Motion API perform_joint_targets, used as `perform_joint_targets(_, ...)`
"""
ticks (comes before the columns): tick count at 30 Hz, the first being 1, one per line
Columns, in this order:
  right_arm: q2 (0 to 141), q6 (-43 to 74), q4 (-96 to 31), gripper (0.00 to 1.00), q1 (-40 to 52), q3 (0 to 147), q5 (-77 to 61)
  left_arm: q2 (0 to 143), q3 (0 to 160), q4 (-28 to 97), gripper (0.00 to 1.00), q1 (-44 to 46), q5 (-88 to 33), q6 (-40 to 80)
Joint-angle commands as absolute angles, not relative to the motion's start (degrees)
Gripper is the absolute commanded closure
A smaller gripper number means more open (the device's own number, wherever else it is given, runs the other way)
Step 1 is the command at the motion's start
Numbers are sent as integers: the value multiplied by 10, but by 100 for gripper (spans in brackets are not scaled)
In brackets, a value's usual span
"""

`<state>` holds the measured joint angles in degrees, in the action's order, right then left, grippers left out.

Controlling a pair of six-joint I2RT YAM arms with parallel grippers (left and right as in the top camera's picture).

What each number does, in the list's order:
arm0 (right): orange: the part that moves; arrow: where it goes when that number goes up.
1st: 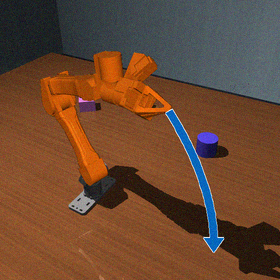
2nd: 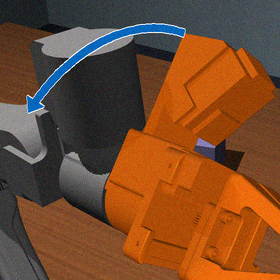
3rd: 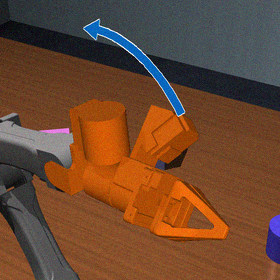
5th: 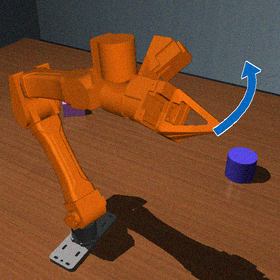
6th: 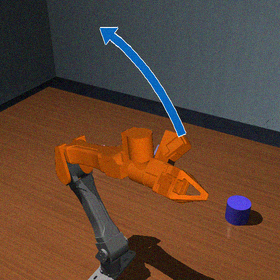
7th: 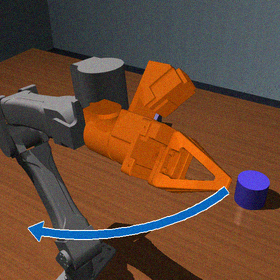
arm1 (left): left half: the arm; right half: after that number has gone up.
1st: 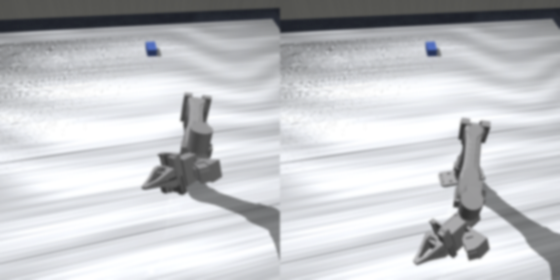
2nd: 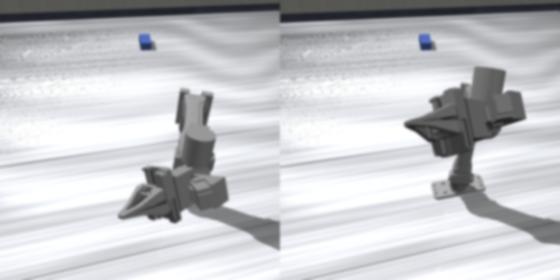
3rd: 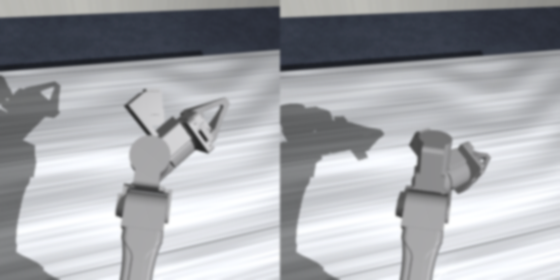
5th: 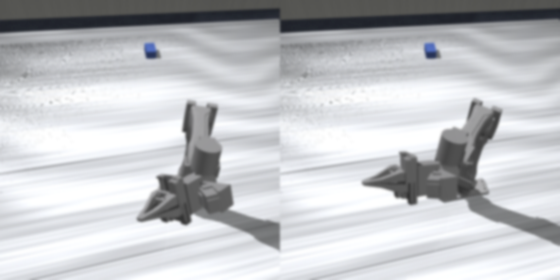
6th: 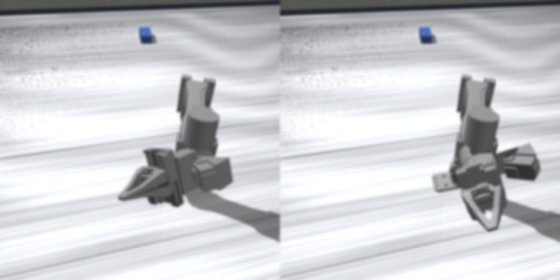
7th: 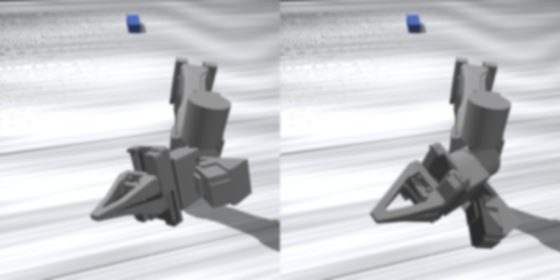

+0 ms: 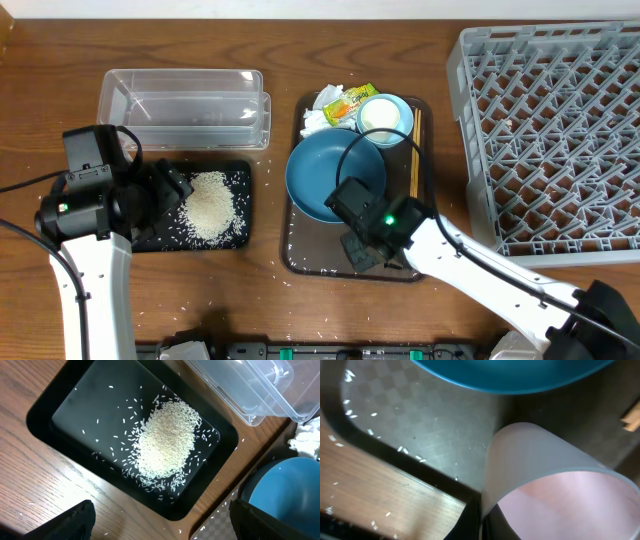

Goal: Sort waste into correct bins and load items into the dishwasher rack
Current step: 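Carry the pink cup with the right gripper into the dish rack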

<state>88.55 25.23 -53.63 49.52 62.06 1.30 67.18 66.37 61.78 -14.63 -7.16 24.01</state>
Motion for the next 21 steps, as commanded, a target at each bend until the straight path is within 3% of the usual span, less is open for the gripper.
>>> perform_joint_targets(1, 886, 240, -564, 99, 481, 689, 22, 674, 671, 621, 12, -150, -72, 239)
perform_joint_targets(6, 886, 197, -649, 99, 418, 792, 59, 674, 671, 621, 12, -150, -73, 239)
perform_joint_targets(12, 886, 98, -699, 99, 249, 911, 38, 674, 671, 621, 12, -150, -73, 239)
perform_joint_targets(21, 905, -45, -595, 99, -113, 941, -332, 674, 671, 621, 12, -150, -73, 239)
